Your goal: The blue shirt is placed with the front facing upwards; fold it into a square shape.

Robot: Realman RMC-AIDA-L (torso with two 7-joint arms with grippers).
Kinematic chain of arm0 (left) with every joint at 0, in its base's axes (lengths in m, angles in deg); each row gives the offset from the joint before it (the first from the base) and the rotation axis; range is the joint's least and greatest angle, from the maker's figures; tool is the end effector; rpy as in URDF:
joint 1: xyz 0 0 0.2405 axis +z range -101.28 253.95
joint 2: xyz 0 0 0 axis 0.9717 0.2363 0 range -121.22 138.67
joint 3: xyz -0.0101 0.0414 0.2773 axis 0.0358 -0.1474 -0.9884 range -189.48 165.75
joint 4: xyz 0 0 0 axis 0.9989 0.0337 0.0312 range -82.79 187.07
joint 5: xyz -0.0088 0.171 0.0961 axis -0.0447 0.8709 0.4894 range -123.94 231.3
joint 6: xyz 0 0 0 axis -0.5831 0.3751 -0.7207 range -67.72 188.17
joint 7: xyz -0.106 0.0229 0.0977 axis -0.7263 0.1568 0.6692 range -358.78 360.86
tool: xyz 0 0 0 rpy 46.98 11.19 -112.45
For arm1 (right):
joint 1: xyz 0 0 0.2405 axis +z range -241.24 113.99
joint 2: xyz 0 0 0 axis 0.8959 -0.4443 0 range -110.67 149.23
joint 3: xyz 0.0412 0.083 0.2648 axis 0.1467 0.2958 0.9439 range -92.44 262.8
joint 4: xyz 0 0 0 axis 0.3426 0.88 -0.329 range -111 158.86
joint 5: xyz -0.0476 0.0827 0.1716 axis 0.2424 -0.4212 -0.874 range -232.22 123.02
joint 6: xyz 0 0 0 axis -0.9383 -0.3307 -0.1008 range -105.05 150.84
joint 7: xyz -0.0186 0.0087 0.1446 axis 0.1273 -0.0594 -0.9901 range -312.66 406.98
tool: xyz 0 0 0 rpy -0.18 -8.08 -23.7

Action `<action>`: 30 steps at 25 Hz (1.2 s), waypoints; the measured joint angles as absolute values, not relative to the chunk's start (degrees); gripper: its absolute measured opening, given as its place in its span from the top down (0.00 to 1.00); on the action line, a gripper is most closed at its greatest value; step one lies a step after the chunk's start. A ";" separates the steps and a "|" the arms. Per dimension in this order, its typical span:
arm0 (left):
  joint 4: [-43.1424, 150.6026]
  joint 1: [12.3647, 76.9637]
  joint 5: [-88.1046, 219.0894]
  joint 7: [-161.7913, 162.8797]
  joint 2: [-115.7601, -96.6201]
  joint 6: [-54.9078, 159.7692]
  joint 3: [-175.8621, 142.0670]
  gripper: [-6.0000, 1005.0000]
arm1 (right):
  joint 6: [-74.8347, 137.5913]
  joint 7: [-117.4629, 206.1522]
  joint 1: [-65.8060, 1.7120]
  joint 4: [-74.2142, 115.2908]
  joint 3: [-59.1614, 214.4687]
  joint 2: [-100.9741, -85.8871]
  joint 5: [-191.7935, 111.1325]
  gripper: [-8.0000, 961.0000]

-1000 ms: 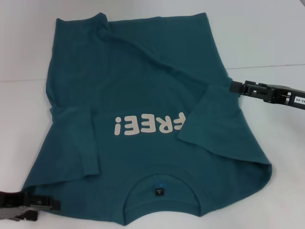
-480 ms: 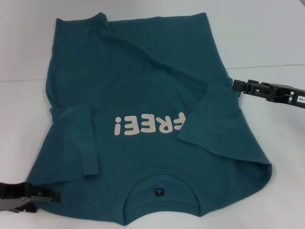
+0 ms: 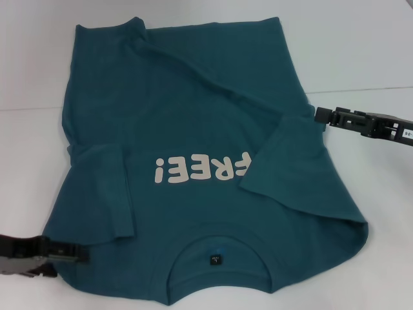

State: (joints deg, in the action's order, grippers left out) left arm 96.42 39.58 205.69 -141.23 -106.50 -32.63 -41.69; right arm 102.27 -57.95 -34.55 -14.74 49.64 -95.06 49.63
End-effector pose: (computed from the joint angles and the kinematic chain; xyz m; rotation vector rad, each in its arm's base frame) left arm -0.3195 0.3373 0.0254 -2.1834 -1.9833 -0.0593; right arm 0.2968 0.3690 0.0532 -2.2363 1.1770 0.9092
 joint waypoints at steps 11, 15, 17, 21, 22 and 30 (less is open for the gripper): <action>95.91 39.37 205.23 -140.91 -106.31 -32.54 -42.01 0.10 | 101.78 -57.96 -34.36 -14.74 49.69 -95.07 49.64 0.05; 96.29 40.08 206.50 -141.19 -106.07 -32.48 -41.82 0.10 | 101.71 -57.96 -34.39 -14.73 49.68 -95.06 49.64 0.05; 96.34 40.11 207.44 -141.23 -106.06 -32.52 -41.76 0.10 | 101.70 -57.96 -34.35 -14.74 49.68 -95.05 49.64 0.05; 96.35 39.98 208.12 -141.26 -106.06 -33.18 -41.86 0.10 | 101.67 -57.95 -34.26 -14.73 49.67 -95.00 49.64 0.05; 96.35 39.92 208.13 -141.27 -106.05 -33.37 -41.87 0.10 | 101.70 -57.96 -34.24 -14.74 49.67 -94.99 49.64 0.05; 95.70 39.06 208.19 -141.73 -105.92 -34.32 -42.20 0.10 | 101.82 -57.96 -34.25 -14.73 49.91 -94.88 49.64 0.06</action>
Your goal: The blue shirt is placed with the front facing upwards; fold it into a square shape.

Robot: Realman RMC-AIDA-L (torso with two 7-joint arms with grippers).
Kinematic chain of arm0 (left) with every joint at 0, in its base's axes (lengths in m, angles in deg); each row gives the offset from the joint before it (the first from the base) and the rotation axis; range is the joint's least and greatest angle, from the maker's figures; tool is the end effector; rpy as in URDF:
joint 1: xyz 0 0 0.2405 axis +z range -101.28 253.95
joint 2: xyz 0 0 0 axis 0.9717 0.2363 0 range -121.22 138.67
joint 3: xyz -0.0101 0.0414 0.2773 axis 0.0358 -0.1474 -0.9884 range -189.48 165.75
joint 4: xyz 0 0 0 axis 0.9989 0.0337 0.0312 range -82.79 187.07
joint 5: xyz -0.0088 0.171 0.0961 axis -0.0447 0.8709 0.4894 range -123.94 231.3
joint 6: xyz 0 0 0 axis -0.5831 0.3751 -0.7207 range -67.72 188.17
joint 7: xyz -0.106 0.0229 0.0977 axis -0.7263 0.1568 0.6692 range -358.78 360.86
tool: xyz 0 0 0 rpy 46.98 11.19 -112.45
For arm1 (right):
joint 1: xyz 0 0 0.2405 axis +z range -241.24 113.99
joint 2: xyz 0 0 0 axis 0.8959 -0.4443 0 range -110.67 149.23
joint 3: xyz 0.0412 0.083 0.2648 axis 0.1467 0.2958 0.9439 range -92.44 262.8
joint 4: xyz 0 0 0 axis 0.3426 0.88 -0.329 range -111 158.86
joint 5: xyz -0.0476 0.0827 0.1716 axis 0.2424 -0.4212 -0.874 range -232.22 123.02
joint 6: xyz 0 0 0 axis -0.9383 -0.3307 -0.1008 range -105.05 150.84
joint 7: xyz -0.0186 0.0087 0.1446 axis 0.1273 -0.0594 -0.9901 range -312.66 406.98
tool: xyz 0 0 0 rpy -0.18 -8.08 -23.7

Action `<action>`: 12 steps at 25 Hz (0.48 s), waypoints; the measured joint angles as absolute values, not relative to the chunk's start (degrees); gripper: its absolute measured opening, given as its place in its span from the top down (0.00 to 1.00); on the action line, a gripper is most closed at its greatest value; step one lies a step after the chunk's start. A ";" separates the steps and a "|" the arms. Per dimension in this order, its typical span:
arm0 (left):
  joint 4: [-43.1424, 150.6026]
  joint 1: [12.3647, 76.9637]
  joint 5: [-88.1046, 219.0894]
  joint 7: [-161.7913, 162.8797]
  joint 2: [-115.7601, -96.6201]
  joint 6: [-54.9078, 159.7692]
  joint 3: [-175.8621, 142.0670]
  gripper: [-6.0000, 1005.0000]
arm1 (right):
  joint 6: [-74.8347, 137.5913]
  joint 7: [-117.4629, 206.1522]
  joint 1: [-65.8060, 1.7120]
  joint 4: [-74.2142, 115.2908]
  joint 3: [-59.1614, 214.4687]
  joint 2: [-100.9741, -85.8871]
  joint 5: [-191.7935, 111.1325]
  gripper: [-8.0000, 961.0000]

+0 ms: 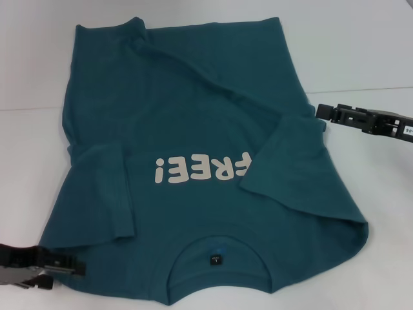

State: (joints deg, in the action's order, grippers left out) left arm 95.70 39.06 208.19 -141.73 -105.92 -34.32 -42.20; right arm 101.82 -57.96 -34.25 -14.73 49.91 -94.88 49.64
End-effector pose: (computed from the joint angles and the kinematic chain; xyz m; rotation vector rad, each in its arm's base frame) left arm -0.3214 0.3329 0.0264 -2.1940 -2.0083 0.0246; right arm 0.2965 0.3717 0.0557 -2.2275 1.1708 0.9079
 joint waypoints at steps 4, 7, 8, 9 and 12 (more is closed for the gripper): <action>95.40 38.89 208.19 -142.05 -106.04 -34.33 -43.25 0.10 | 101.84 -57.96 -34.27 -14.74 50.31 -94.80 49.64 0.06; 95.14 38.82 208.19 -142.11 -106.09 -34.10 -43.52 0.10 | 101.85 -57.96 -34.27 -14.74 50.47 -94.80 49.64 0.06; 95.09 38.80 208.19 -142.11 -106.11 -34.05 -43.57 0.10 | 101.85 -57.96 -34.27 -14.73 50.49 -94.80 49.64 0.06; 95.07 38.80 208.19 -142.12 -106.14 -34.04 -43.62 0.10 | 101.82 -57.96 -34.27 -14.74 50.51 -94.80 49.64 0.06; 95.05 38.79 208.19 -142.15 -106.19 -34.03 -43.65 0.10 | 101.82 -57.96 -34.27 -14.74 50.56 -94.80 49.64 0.06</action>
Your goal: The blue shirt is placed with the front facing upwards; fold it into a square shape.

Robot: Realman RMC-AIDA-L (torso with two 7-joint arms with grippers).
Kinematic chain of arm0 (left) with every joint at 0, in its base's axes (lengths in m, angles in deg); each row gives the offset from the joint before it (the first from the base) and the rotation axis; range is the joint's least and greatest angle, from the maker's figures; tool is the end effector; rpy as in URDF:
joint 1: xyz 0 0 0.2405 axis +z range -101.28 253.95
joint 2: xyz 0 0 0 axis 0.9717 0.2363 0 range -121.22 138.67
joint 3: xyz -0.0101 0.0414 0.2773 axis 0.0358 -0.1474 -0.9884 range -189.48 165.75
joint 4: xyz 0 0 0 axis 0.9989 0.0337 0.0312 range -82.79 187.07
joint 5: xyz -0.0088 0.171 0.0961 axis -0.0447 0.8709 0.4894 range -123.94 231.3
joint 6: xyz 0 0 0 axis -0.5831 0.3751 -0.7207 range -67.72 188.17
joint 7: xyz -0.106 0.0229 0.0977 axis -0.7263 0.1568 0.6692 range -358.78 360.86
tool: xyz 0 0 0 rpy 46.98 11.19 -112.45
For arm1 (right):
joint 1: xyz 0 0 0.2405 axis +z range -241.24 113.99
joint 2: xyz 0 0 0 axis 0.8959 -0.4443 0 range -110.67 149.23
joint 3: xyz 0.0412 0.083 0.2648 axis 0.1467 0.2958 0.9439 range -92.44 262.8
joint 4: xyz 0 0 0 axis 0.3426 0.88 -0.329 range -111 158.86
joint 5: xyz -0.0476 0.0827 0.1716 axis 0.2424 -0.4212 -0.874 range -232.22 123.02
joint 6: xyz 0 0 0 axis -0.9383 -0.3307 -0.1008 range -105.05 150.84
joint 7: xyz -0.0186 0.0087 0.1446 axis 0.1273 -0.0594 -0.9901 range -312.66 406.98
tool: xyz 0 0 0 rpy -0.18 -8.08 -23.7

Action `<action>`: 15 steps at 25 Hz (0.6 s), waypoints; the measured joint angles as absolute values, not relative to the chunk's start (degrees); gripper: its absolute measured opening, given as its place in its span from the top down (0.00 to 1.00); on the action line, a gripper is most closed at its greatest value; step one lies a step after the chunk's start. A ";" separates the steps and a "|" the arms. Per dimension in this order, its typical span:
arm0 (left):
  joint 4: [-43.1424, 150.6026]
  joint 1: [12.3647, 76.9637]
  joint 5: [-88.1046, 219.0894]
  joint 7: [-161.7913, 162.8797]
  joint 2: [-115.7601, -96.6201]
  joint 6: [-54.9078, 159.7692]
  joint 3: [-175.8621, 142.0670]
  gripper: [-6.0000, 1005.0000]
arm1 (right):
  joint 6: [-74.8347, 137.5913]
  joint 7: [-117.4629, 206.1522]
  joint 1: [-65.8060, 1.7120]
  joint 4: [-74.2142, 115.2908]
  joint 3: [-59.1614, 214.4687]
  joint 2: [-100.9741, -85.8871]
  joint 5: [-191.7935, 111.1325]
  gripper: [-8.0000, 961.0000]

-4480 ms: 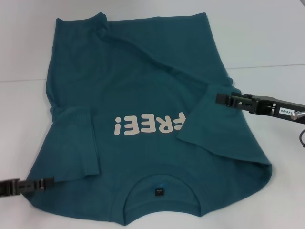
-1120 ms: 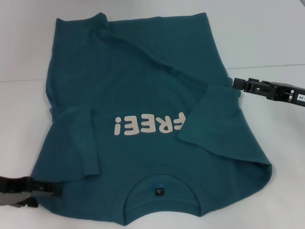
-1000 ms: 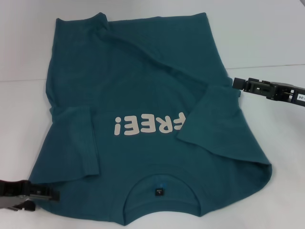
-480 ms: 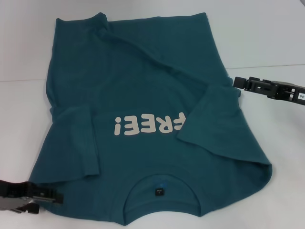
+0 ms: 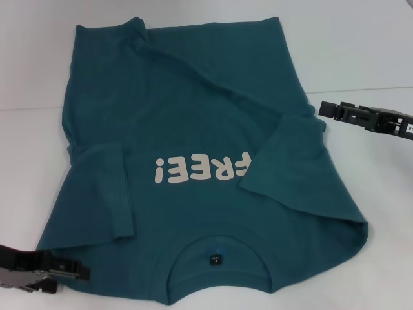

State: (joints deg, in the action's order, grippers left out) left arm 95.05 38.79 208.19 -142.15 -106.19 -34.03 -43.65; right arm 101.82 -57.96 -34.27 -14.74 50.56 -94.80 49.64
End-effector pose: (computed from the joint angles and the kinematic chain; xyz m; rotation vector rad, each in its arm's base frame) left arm -0.3193 0.3324 0.0206 -2.2085 -2.0118 0.0548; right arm 0.2977 0.3720 0.0582 -2.2151 1.1705 0.9143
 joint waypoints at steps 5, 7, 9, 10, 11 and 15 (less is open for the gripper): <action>95.09 38.70 208.26 -142.69 -106.09 -33.75 -44.14 0.10 | 101.81 -57.96 -34.27 -14.74 50.58 -94.80 49.64 0.06; 95.10 38.58 208.36 -142.75 -106.02 -33.38 -44.20 0.10 | 101.83 -57.96 -34.27 -14.73 50.62 -94.80 49.64 0.06; 95.07 38.42 208.48 -142.78 -105.99 -33.10 -44.31 0.10 | 101.84 -57.96 -34.27 -14.73 50.66 -94.80 49.64 0.06; 95.05 38.32 208.53 -142.80 -105.99 -32.93 -44.36 0.10 | 101.88 -57.96 -34.27 -14.74 50.70 -94.80 49.64 0.06; 95.05 38.25 208.55 -142.82 -105.99 -32.79 -44.38 0.10 | 101.92 -57.96 -34.27 -14.73 50.75 -94.80 49.64 0.06; 95.02 38.10 209.01 -142.91 -105.97 -32.18 -44.73 0.10 | 102.06 -57.96 -34.38 -14.73 50.84 -94.80 49.64 0.06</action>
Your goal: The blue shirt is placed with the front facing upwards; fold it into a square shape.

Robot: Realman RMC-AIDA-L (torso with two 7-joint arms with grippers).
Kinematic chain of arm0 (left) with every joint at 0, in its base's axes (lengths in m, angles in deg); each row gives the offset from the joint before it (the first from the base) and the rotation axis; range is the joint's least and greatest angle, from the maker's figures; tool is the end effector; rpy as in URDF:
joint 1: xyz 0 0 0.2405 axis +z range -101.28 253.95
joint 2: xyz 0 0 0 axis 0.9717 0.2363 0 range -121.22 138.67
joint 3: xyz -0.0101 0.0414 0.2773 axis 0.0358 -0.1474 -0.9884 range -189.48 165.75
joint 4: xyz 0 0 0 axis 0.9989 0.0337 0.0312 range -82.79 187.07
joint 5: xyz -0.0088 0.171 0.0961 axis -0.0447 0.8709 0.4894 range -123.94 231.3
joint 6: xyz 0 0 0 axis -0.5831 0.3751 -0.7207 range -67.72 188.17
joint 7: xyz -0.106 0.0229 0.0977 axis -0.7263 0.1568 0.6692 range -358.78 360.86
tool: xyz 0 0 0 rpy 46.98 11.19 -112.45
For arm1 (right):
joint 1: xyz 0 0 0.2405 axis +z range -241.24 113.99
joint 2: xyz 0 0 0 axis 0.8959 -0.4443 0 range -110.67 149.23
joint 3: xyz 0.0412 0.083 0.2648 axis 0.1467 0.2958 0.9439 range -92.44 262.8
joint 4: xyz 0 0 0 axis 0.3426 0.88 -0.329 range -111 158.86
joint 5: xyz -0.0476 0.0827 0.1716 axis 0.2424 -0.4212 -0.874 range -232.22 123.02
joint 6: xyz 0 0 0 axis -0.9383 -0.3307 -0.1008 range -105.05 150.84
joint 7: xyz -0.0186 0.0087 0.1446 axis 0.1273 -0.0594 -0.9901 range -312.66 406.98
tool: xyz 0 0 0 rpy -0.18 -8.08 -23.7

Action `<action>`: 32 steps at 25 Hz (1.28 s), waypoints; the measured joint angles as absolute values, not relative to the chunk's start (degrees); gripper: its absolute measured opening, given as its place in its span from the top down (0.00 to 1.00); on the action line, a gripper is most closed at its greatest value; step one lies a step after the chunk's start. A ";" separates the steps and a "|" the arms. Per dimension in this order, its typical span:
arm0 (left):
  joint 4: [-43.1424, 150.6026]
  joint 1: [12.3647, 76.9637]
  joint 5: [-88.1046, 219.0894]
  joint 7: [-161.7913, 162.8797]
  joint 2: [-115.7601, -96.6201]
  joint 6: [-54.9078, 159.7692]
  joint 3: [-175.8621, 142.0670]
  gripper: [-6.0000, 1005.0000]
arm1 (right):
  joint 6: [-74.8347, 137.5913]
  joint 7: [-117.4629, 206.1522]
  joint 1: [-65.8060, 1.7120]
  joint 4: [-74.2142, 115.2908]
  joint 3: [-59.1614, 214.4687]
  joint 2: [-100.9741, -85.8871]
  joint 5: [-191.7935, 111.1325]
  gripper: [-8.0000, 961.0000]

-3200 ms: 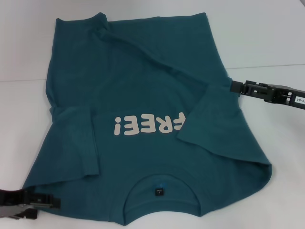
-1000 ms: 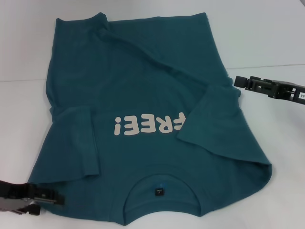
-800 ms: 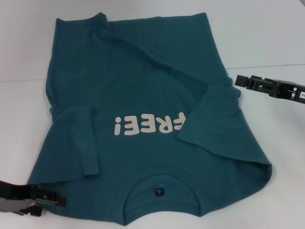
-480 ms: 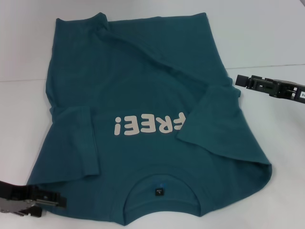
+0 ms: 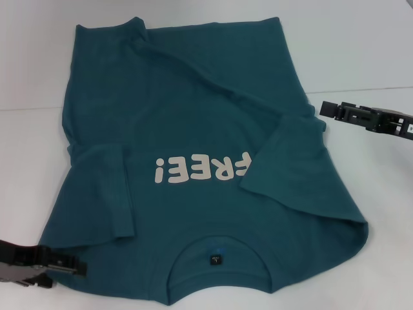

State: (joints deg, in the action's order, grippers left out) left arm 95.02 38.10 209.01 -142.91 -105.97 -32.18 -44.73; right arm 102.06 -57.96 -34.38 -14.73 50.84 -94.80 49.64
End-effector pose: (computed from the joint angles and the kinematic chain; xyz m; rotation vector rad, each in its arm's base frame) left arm -0.3197 0.3392 0.0220 -2.1888 -1.9793 0.0872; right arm 0.2983 0.3711 0.0587 -2.2125 1.1725 0.9190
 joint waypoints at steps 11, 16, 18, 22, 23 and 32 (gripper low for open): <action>94.14 37.10 208.87 -143.24 -106.21 -31.19 -45.11 0.10 | 102.11 -57.96 -34.47 -14.73 50.91 -94.80 49.64 0.06; 93.55 36.10 208.31 -143.00 -106.29 -31.94 -45.09 0.10 | 102.19 -57.96 -34.53 -14.73 50.91 -94.80 49.64 0.06; 93.54 35.77 208.16 -142.99 -106.31 -32.06 -45.09 0.10 | 102.19 -57.96 -34.54 -14.74 50.91 -94.80 49.64 0.06; 93.62 35.28 207.99 -142.87 -106.21 -31.71 -45.09 0.10 | 102.18 -57.96 -34.54 -14.74 50.91 -94.80 49.64 0.06; 93.71 35.23 208.10 -142.81 -106.19 -31.37 -45.08 0.10 | 102.19 -57.96 -34.54 -14.73 50.91 -94.80 49.64 0.06; 94.12 35.77 209.20 -142.81 -106.01 -30.12 -45.08 0.10 | 102.02 -57.96 -34.63 -14.66 51.07 -94.98 49.64 0.06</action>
